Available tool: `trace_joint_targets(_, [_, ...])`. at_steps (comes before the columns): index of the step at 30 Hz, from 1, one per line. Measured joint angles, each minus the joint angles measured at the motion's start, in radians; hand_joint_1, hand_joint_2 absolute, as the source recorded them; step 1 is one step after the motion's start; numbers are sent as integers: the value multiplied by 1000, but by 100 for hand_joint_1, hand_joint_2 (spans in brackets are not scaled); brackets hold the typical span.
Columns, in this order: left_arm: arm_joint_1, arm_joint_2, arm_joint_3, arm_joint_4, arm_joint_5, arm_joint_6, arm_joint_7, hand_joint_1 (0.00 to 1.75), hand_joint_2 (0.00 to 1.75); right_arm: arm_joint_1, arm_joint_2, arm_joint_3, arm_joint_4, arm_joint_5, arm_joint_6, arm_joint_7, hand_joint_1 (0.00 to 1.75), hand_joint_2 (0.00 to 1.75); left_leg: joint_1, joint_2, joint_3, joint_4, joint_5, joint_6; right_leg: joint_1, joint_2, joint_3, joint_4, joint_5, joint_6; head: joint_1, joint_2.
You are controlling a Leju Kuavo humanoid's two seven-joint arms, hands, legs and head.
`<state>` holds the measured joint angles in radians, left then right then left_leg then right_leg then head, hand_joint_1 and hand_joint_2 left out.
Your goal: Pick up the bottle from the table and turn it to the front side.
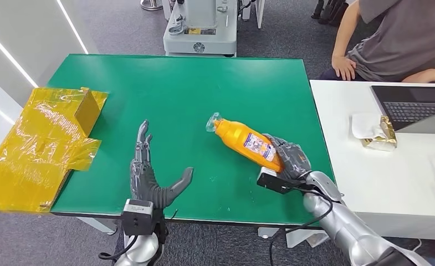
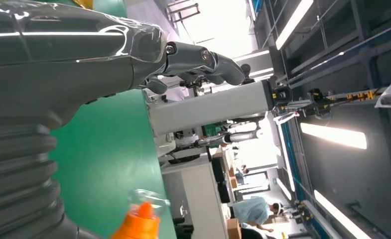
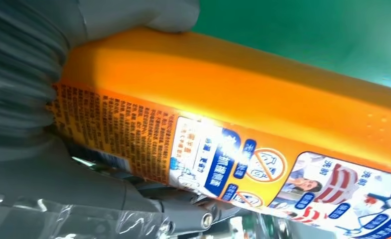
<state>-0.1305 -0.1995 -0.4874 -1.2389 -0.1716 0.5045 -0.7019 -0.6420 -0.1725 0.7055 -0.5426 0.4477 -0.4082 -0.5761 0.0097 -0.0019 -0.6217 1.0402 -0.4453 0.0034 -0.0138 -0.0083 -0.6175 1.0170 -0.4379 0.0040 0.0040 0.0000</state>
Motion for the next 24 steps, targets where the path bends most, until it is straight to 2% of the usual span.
trace_joint_targets(6, [-64, -4, 0, 56, 47, -161, 0, 0, 175, 76, 36, -146, -70, -30, -139, -96, 175, 175, 0, 0, 0, 0, 0, 0, 0, 0, 0, 0, 0, 0, 0, 0])
trace_joint_targets(13, [-153, -30, 27, 112, 98, -213, 0, 0, 175, 159, 84, -247, -170, -51, -254, -118, 175, 175, 0, 0, 0, 0, 0, 0, 0, 0, 0, 0, 0, 0, 0, 0])
trace_joint_targets(24, [-263, -66, 62, 237, 102, -299, 3, 0, 175, 238, 127, -283, -364, -18, -275, -120, 175, 175, 0, 1, 0, 0, 0, 0, 0, 1, -1, 0, 0, 0, 0, 0])
